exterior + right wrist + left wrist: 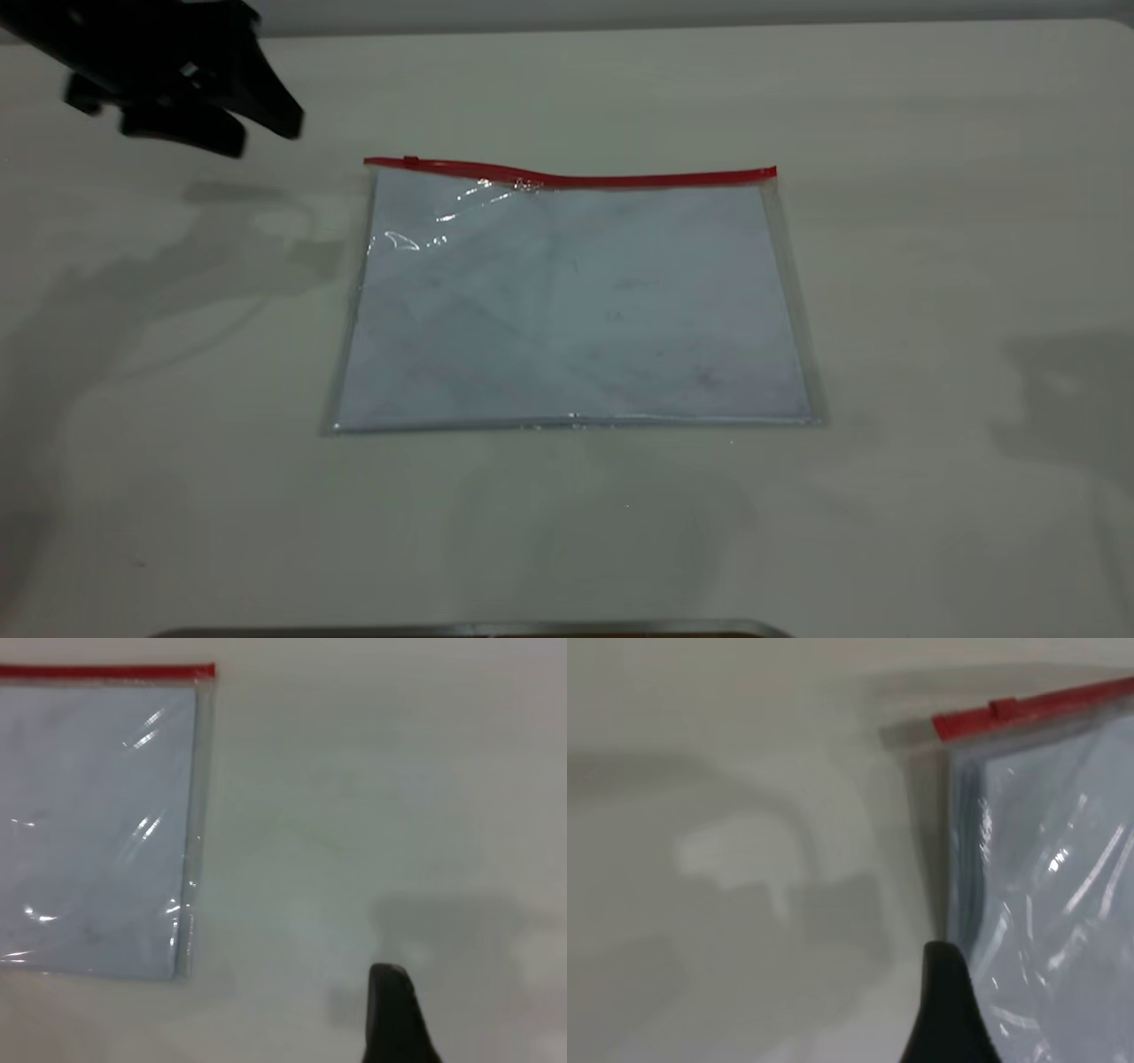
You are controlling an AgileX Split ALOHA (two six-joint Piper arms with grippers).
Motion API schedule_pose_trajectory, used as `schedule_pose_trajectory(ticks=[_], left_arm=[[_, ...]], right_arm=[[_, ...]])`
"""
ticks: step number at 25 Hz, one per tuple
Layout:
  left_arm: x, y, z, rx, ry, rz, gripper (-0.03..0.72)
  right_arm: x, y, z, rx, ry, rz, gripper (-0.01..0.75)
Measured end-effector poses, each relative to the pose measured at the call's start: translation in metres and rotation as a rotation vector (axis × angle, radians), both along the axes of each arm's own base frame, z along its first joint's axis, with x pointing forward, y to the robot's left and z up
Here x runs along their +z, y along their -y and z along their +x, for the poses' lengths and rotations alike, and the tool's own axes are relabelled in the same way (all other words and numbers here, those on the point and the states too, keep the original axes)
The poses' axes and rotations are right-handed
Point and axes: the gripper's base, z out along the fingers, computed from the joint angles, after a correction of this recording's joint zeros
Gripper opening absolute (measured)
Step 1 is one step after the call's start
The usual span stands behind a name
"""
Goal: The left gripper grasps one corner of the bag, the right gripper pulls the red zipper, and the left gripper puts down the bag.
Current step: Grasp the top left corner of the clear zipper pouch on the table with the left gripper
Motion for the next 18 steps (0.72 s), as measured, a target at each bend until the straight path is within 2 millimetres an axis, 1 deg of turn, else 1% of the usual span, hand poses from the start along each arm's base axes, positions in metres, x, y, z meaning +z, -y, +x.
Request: schedule_pose_trajectory(ticks=[2,3,7,12,18], left_arm=[[-0.013,0.003,0.007,-0.010,0.002,-0.034,0.582],[-0.022,0.005,0.008,-0.019,-0.004,-0.053,0.582],[-0.045,0.009,0.014,-0.020,0.005,-0.109,0.582],[-0.068,0.012,0.018,-0.007,0.028,-0.145,0.582],[-0.088,0.027,0.020,-0.039,0.037,-0.160,0.582]], right_arm=[[-0.006,0.001,0.008,0.002,-0.014,-0.006,0.504],[-0.008,0.001,0.012,0.003,-0.019,-0.008,0.504],[-0.015,0.002,0.022,0.004,-0.029,-0.014,0.504],[-0.020,0.003,0.027,0.000,-0.033,-0.017,0.504],[-0.022,0.003,0.029,-0.001,-0.034,-0.019,0.504]])
